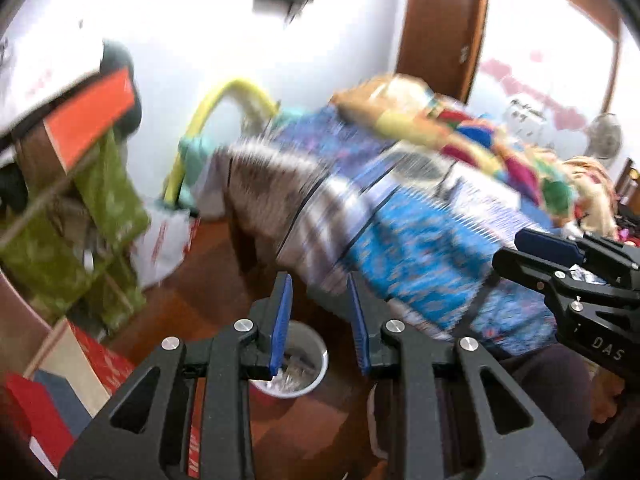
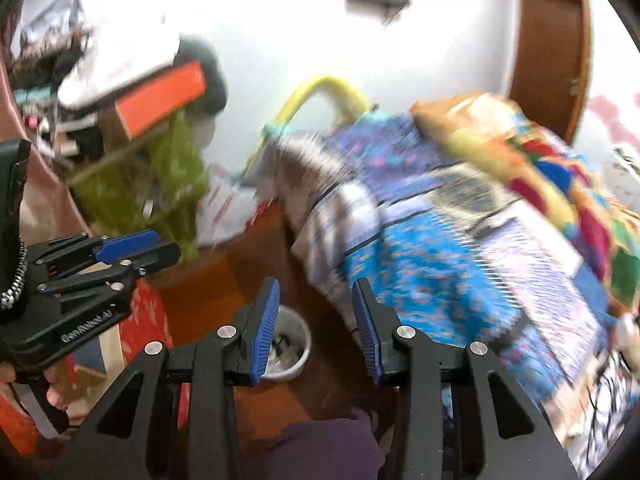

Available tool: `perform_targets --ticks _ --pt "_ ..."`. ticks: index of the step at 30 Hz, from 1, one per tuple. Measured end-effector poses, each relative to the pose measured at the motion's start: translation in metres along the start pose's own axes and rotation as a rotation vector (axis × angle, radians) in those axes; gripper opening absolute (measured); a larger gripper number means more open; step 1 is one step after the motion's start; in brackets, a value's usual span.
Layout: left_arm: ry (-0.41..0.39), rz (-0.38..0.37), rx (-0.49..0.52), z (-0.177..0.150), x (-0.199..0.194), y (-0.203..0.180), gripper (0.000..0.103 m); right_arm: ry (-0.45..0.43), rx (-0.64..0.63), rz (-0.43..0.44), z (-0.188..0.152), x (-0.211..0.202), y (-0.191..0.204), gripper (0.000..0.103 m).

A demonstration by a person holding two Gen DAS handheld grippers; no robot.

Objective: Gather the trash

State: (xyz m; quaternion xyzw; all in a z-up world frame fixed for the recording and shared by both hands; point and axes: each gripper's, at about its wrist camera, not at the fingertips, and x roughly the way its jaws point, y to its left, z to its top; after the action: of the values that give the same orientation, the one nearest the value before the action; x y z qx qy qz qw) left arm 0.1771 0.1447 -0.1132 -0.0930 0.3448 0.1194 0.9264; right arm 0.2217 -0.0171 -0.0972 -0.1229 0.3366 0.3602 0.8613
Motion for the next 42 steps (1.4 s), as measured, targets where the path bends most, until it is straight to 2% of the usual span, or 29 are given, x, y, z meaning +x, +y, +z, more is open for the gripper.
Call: perform_targets --ticks 6,9,14,15,16,17,18,19,22,24,28,42 --pt "-0.192 -0.082 0.089 0.002 -0.096 -0.045 0.030 -0.193 0.120 -0.114 -0.020 -0.099 -0.005 0.035" --pt "-0.263 -0.108 0.135 -0.006 -0.129 -0.063 0.031 -0.271 0.193 -0.166 -0.031 -0.137 -0.003 0.035" --pt "-0.348 -0.171 0.171 -0.030 -0.173 -0.083 0.044 -0.344 0.245 -0.268 -0.051 -0.180 0.012 0.035" --pt "-0.358 -0.179 0.173 -0.034 -0.179 -0.084 0.046 -0.358 0.244 -0.301 -0.055 -0.189 0.019 0.040" --pt "-0.365 -0.192 0.171 -0.038 -0.184 -0.085 0.053 -0.366 0.246 -0.320 -0.058 -0.194 0.021 0.052" --pt "-0.367 -0.204 0.168 -0.042 -0.189 -0.086 0.062 -0.375 0.252 -0.335 -0.060 -0.201 0.023 0.057" --pt "-0.370 -0.215 0.164 -0.046 -0.193 -0.085 0.066 -0.398 0.263 -0.363 -0.064 -0.208 0.028 0.071" --pt "-0.373 -0.219 0.162 -0.049 -0.198 -0.085 0.073 -0.418 0.268 -0.387 -0.070 -0.214 0.029 0.080" --pt "-0.379 -0.219 0.164 -0.057 -0.204 -0.084 0.091 -0.452 0.272 -0.481 -0.079 -0.227 0.036 0.097" --pt "-0.381 -0.207 0.177 -0.062 -0.206 -0.084 0.092 -0.472 0.285 -0.516 -0.083 -0.231 0.039 0.103" --pt "-0.372 -0.214 0.189 -0.070 -0.209 -0.086 0.093 -0.491 0.293 -0.580 -0.086 -0.237 0.041 0.103" --pt "-0.367 -0.211 0.144 -0.070 -0.212 -0.080 0.094 -0.482 0.298 -0.544 -0.098 -0.245 0.044 0.103"
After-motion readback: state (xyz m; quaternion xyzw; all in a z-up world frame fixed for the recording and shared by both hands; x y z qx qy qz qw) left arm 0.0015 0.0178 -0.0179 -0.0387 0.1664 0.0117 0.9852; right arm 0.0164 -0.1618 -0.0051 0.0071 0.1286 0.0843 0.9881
